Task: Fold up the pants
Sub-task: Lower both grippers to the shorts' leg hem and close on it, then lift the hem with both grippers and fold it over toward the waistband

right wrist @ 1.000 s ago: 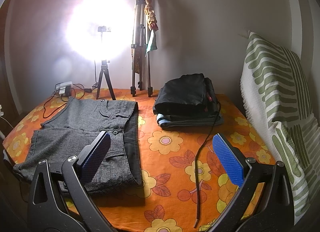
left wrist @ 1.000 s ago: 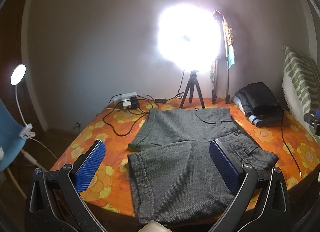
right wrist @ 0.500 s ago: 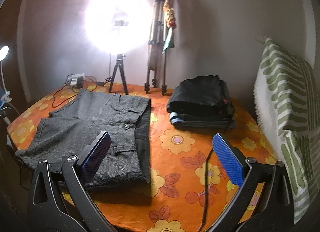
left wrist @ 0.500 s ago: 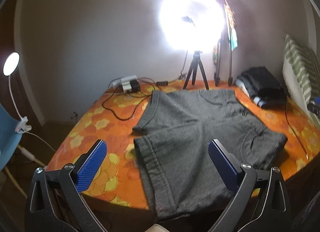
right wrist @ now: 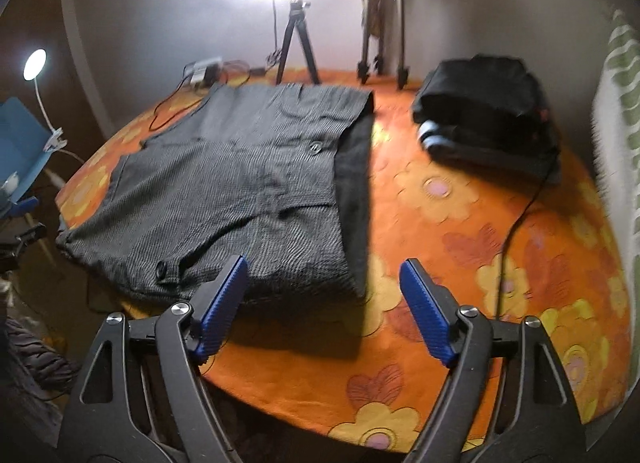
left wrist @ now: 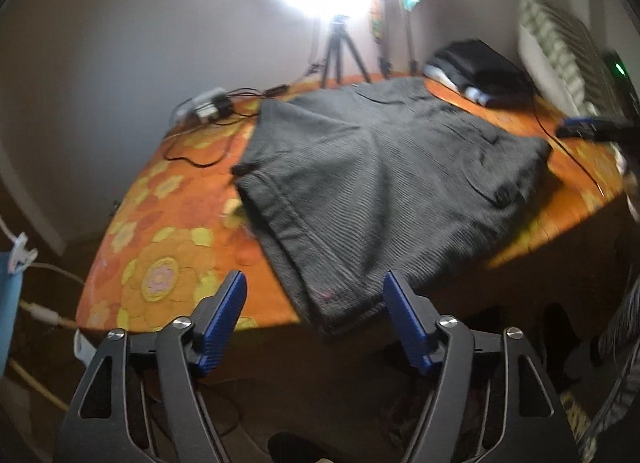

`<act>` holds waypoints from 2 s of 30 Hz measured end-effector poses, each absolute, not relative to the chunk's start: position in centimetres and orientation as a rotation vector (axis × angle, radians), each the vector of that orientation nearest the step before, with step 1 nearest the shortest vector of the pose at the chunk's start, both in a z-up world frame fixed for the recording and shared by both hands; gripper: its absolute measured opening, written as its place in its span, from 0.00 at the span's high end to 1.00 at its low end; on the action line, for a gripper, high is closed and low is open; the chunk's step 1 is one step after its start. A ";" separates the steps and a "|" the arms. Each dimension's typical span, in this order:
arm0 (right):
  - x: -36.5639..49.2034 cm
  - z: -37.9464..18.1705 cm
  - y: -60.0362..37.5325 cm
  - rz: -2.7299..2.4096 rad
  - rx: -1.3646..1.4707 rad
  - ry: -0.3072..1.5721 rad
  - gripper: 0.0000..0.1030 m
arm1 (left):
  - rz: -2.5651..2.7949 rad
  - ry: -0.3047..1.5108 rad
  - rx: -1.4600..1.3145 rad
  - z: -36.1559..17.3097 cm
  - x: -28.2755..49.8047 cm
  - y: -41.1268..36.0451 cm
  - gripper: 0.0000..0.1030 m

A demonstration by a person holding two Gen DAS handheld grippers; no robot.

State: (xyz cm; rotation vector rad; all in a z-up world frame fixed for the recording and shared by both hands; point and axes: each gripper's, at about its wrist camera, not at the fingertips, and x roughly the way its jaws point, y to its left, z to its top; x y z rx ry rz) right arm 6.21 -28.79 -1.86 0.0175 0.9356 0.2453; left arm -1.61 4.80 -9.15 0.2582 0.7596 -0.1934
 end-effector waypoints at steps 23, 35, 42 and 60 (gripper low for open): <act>8.7 -6.0 -28.0 0.356 0.055 1.114 0.39 | -0.311 0.896 0.165 -12.3 -0.1 5.6 0.70; 8.3 -5.5 -28.0 0.337 0.039 1.097 0.85 | -0.335 0.871 0.147 -11.9 -0.7 5.8 0.92; 8.3 -4.6 -29.0 0.307 0.077 1.062 0.94 | -0.329 0.828 0.119 -10.6 -0.6 6.5 0.92; 5.7 -2.8 -26.7 0.310 -0.216 0.953 0.63 | -0.267 0.716 0.391 -9.3 -2.6 5.1 0.65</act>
